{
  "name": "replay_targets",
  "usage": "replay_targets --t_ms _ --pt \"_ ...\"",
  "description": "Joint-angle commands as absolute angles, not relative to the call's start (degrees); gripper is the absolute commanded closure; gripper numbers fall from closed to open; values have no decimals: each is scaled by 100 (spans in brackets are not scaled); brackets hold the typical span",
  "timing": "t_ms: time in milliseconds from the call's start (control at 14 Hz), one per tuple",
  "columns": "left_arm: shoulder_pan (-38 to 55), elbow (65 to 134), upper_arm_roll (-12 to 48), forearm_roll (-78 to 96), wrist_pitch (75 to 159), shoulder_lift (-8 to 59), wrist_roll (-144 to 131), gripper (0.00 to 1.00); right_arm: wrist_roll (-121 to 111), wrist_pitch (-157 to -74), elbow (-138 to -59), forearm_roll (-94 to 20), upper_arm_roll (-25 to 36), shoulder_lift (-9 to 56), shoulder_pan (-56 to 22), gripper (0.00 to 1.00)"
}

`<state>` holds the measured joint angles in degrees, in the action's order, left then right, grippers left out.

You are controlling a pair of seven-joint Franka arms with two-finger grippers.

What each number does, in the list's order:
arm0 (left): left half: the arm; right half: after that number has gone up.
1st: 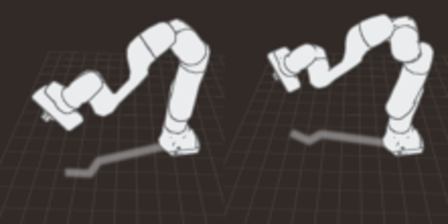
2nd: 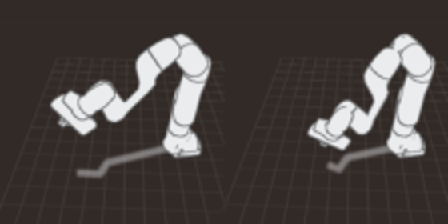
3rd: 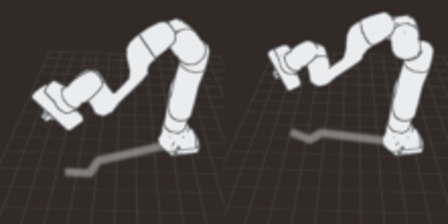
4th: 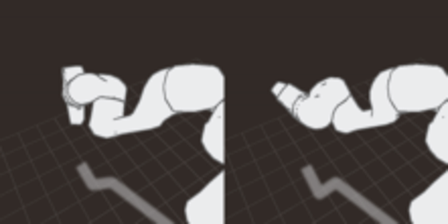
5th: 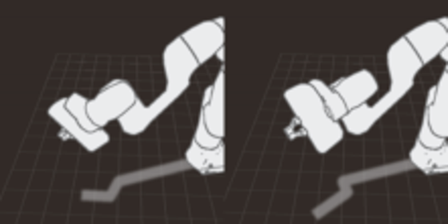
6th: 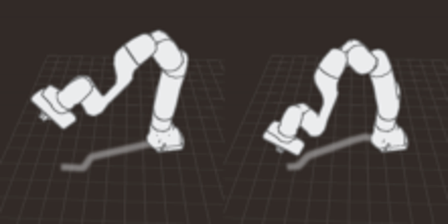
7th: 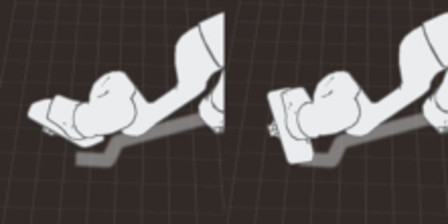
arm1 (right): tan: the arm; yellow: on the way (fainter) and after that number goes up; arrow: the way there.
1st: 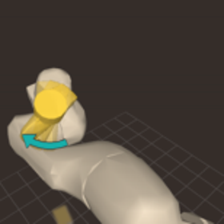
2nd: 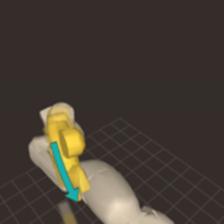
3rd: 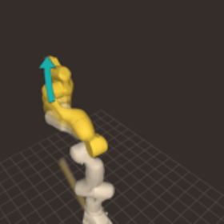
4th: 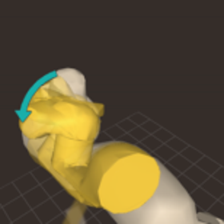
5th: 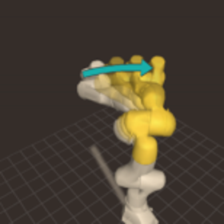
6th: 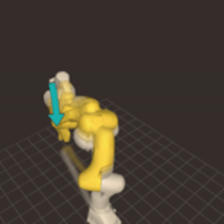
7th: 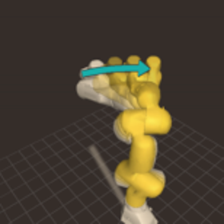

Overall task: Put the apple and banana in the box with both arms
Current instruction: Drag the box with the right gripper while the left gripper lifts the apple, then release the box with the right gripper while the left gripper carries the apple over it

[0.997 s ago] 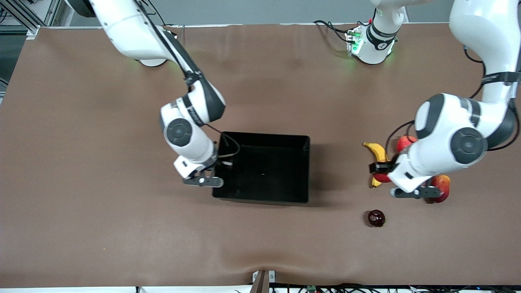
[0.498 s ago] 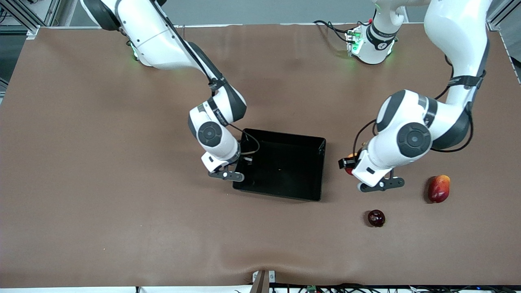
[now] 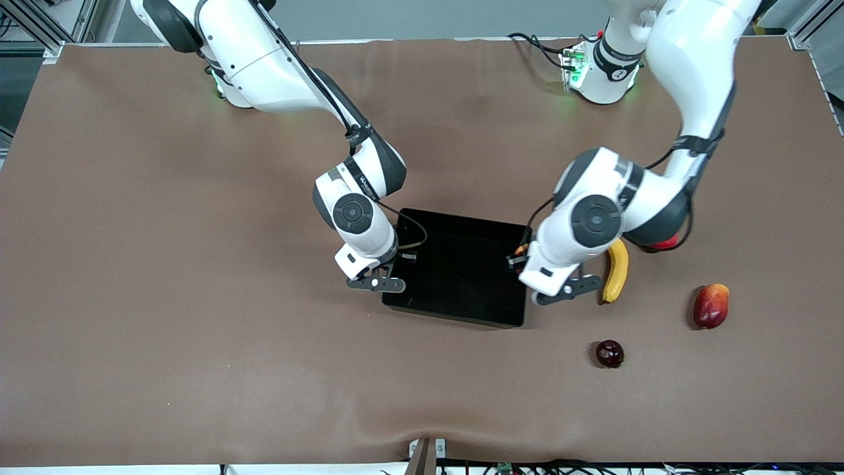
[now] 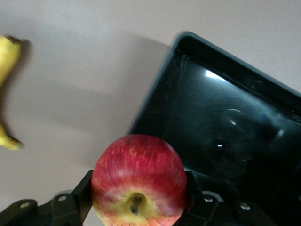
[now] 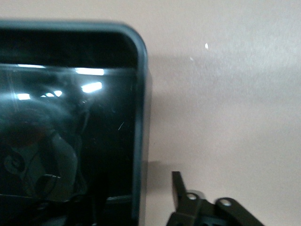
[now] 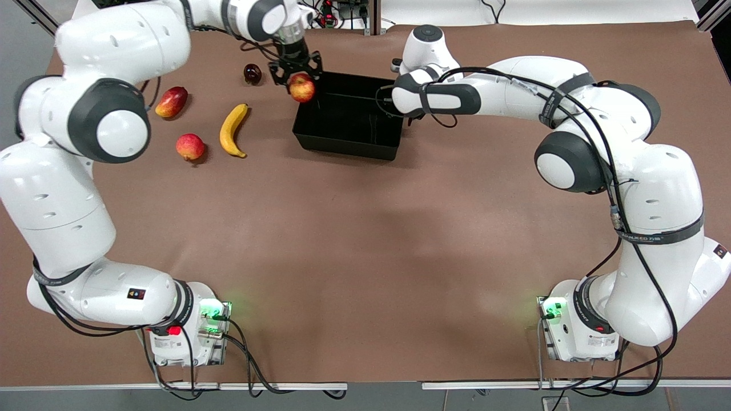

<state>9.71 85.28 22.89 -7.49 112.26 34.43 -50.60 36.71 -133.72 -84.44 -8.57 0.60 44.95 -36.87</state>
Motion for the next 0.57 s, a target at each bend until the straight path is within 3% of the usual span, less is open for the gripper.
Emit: replay_targets --t_ms 0,498 --pt "1291 8156 2259 -721 11424 3796 -5588 94 3630 -13141 -8385 -782 79 4124 -3621 0" --pt "1494 8165 2224 -1062 11628 4148 -5713 93 2798 -12157 -8612 -791 79 3025 -2929 0"
